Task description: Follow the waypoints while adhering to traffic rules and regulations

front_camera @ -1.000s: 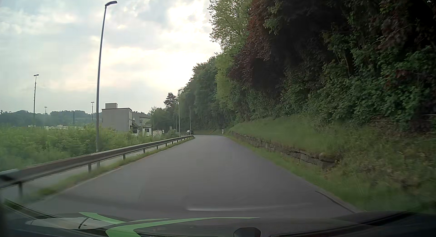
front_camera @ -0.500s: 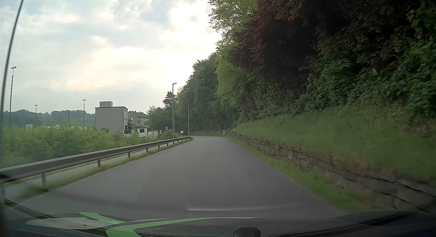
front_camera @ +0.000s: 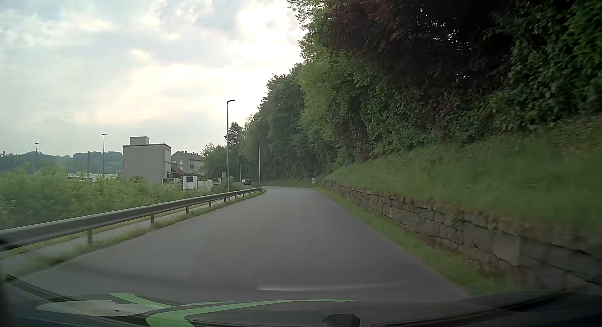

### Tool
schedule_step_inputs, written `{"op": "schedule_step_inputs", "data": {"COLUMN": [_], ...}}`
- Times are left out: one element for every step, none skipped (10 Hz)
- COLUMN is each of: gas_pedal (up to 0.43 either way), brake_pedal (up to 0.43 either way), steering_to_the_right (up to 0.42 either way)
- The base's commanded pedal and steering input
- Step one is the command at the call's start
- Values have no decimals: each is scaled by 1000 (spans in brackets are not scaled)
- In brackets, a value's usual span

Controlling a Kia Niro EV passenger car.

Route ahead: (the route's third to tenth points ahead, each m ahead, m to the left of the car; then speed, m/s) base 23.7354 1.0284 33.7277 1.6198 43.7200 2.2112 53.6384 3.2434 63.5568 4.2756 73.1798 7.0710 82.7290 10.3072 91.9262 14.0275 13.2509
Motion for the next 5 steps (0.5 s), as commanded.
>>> {"op": "schedule_step_inputs", "data": {"gas_pedal": [98,98,98,98,98], "brake_pedal": [0,0,0,0,0], "steering_to_the_right": [-12,-12,-12,-12,-11]}}
